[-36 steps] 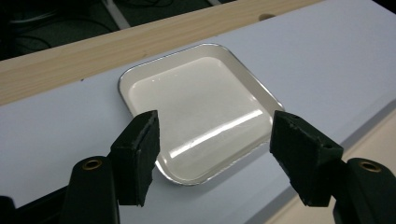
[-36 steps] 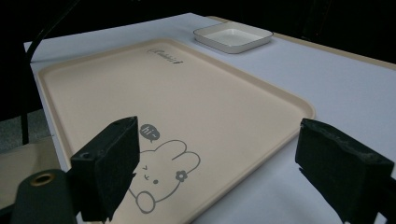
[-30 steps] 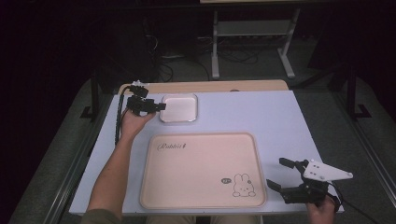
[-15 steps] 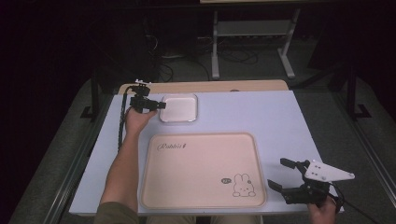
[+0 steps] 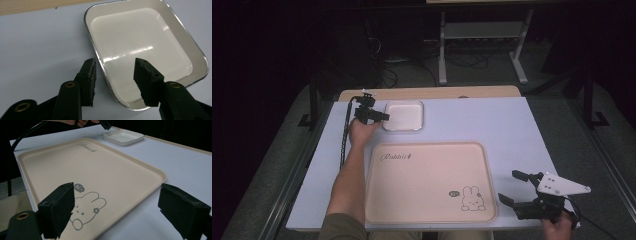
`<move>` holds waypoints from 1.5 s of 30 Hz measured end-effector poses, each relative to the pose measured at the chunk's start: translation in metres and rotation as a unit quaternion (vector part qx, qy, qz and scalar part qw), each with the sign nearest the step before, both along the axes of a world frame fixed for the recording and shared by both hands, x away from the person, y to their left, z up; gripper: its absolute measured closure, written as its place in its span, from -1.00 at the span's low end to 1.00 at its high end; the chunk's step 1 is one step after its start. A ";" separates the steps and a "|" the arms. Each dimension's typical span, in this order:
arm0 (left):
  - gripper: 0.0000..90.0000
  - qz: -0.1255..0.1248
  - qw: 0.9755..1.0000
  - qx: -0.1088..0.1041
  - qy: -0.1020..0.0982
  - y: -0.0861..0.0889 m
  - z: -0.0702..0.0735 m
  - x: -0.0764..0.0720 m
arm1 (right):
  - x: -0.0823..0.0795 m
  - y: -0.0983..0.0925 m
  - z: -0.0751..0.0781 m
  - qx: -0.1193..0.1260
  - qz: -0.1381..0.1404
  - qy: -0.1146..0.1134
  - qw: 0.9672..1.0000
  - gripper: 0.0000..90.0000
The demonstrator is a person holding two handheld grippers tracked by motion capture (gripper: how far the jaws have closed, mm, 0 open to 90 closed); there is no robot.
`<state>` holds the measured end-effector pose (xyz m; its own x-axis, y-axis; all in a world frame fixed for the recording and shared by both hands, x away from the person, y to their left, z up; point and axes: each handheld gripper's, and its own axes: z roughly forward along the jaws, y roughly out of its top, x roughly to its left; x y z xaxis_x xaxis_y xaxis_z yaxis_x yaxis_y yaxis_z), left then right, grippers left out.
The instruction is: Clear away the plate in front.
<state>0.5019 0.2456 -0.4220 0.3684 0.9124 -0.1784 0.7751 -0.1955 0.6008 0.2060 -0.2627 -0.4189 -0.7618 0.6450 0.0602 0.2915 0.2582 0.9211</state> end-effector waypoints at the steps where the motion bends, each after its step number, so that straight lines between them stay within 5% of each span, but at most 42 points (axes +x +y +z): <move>1: 0.25 0.001 1.000 -0.002 0.000 0.001 -0.001 0.001 | 0.000 0.000 0.000 0.000 0.000 0.000 1.000 -0.71; 26: 0.82 0.046 0.998 -0.028 0.034 0.001 -0.022 0.007 | 0.000 -0.001 0.000 0.004 -0.003 0.000 1.000 -0.71; 31: 0.87 0.076 0.995 -0.052 0.037 0.001 -0.024 0.006 | 0.000 -0.001 0.000 0.004 -0.001 -0.001 1.000 -0.71; 34: 0.95 0.104 0.990 -0.086 0.035 0.005 -0.027 0.004 | 0.000 -0.001 0.000 0.004 -0.001 -0.001 1.000 -0.71; 38: 0.97 0.110 0.988 -0.104 0.035 0.008 -0.026 0.004 | -0.001 -0.002 0.000 0.004 0.001 -0.002 1.000 -0.71; 45: 0.98 0.109 0.988 -0.105 0.034 0.010 -0.023 0.003 | -0.001 -0.002 0.000 0.005 0.001 -0.002 1.000 -0.71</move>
